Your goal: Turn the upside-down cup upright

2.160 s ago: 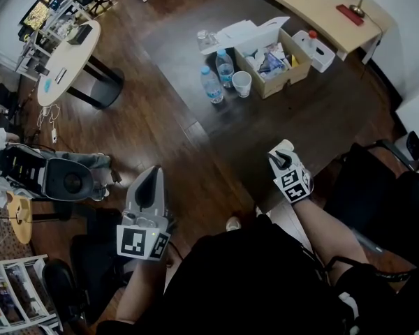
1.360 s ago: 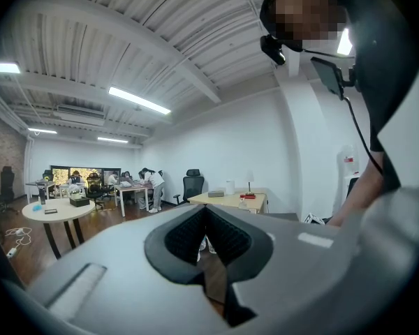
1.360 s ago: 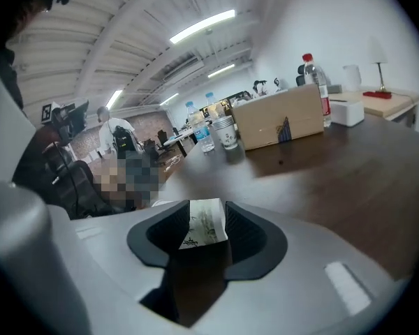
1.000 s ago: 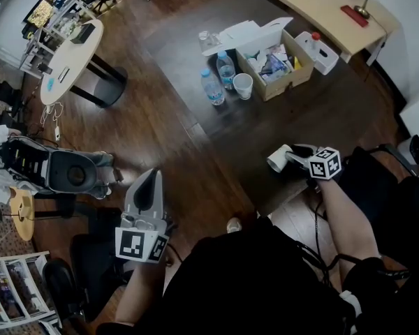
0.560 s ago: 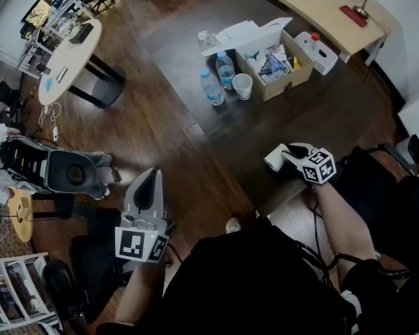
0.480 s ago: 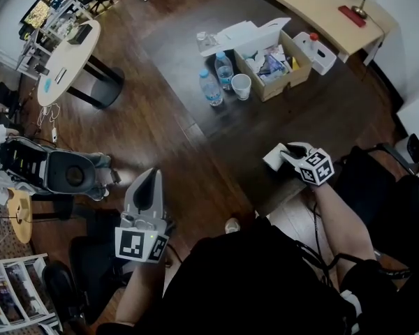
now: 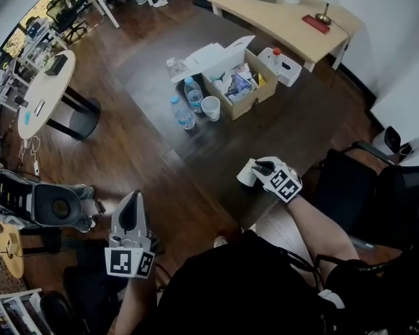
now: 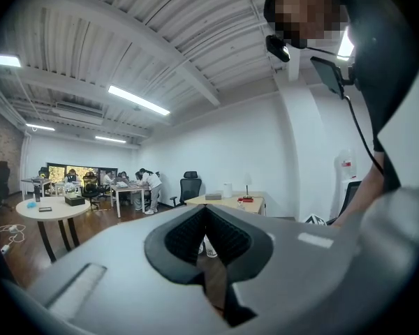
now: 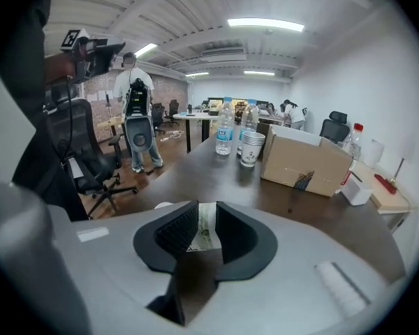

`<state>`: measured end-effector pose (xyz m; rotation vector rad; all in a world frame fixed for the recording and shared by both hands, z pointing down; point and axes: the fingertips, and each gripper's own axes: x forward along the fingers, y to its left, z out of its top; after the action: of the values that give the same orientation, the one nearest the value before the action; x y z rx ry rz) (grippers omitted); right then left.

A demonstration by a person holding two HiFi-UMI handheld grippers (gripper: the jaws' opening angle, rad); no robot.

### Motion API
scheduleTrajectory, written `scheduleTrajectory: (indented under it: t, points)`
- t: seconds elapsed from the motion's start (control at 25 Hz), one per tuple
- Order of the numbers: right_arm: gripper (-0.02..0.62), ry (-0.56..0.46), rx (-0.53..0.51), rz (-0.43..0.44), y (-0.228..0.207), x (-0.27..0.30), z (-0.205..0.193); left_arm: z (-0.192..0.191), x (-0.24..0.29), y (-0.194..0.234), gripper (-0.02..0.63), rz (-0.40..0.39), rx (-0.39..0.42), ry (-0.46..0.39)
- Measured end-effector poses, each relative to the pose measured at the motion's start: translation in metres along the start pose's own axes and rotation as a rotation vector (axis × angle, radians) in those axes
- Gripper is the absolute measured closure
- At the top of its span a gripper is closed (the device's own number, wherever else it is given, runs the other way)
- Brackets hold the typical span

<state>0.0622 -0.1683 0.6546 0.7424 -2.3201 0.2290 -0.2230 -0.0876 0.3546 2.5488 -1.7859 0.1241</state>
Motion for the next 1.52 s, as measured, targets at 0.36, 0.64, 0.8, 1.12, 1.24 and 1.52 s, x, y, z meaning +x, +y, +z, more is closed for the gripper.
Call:
scheduleTrajectory:
  t: [0.36,0.64,0.8,1.12,1.24,1.52]
  points:
    - [0.548,0.045,-0.158,-0.047,0.019,-0.002,0.017,0.003,0.003,0.001,0.606,-0.026,-0.005,-0.019]
    - [0.568,0.082,-0.255,-0.036,0.051,-0.003,0.017,0.000,0.004,0.000,0.606,-0.045,-0.011,-0.018]
    - [0.588,0.113,-0.279,0.001,0.071,0.002,0.007,-0.001,0.001,0.003,0.606,-0.046,-0.016,-0.019]
    - [0.584,0.129,-0.249,-0.007,0.070,0.009,0.001,-0.004,0.000,0.007,0.606,-0.050,-0.019,-0.023]
    - [0.580,0.140,-0.159,-0.005,0.063,0.012,0.000,-0.003,-0.002,0.008,0.606,-0.049,-0.020,-0.024]
    - [0.529,0.131,-0.087,0.022,0.056,0.015,0.010,-0.005,-0.007,0.013,0.606,-0.029,-0.027,-0.021]
